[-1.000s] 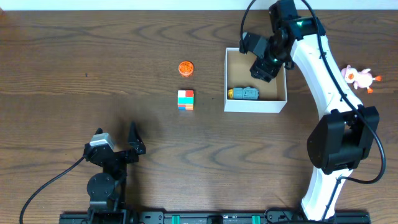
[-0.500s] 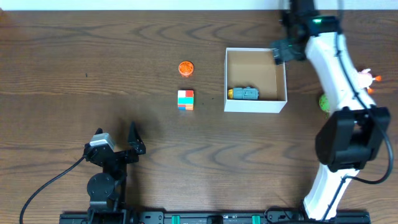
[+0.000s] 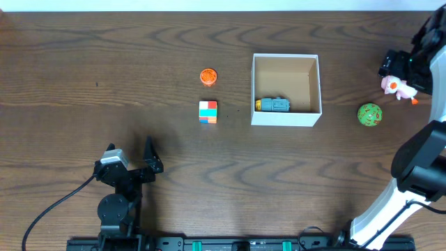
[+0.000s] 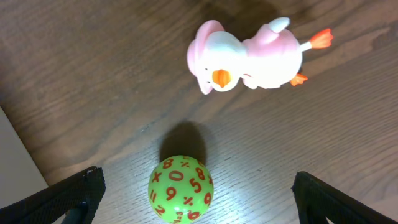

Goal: Pack container
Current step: 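Move the right gripper to the green ball and grasp it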

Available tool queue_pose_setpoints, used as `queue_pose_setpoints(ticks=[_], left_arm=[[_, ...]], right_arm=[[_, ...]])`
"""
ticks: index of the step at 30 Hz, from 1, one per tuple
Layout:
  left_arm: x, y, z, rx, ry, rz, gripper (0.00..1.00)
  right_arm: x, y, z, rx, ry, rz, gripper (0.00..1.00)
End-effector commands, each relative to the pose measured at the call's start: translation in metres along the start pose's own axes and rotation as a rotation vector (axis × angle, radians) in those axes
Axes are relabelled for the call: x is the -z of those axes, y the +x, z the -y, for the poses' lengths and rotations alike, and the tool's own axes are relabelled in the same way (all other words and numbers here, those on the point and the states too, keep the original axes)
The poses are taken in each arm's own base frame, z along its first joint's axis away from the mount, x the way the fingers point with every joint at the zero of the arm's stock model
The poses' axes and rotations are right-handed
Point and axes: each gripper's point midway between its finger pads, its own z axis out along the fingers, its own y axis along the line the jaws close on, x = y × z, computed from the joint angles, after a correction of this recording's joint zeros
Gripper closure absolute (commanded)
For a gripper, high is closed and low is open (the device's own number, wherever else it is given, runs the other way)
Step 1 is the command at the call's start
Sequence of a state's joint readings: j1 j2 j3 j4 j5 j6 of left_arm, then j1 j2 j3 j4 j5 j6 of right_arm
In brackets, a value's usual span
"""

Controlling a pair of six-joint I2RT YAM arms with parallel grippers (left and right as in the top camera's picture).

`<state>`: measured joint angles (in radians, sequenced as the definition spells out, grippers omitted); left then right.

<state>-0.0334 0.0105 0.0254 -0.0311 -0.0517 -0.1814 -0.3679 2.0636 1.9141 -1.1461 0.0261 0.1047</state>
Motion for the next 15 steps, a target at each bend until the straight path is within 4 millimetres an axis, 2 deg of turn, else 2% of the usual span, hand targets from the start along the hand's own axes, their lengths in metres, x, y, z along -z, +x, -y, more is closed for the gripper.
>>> queue_pose_setpoints(ticks=[1,6,11,15], left_arm=[[-0.001,0.017,-0.007,-0.022,-0.025,-0.050,0.02],[-0.001,0.018,-0.007,-0.022,-0.025,-0.050,0.02],[-0.001,0.018,-0.007,-0.022,-0.025,-0.050,0.02],[-0.001,0.017,-0.007,-0.022,-0.025,-0.050,0.02]], right_arm=[[0.000,0.005,-0.004,-0.033,-0.039,-0.009,0.01],[-0.023,0.015,-0.005,-0.034,-0.044,-0.027,0.01],[-0.044,0.052,-0.014,-0.052,-0.094,-0.148,0.01],[-0.050,0.071,-0.012,-0.106,-0.080,-0.213,0.01]])
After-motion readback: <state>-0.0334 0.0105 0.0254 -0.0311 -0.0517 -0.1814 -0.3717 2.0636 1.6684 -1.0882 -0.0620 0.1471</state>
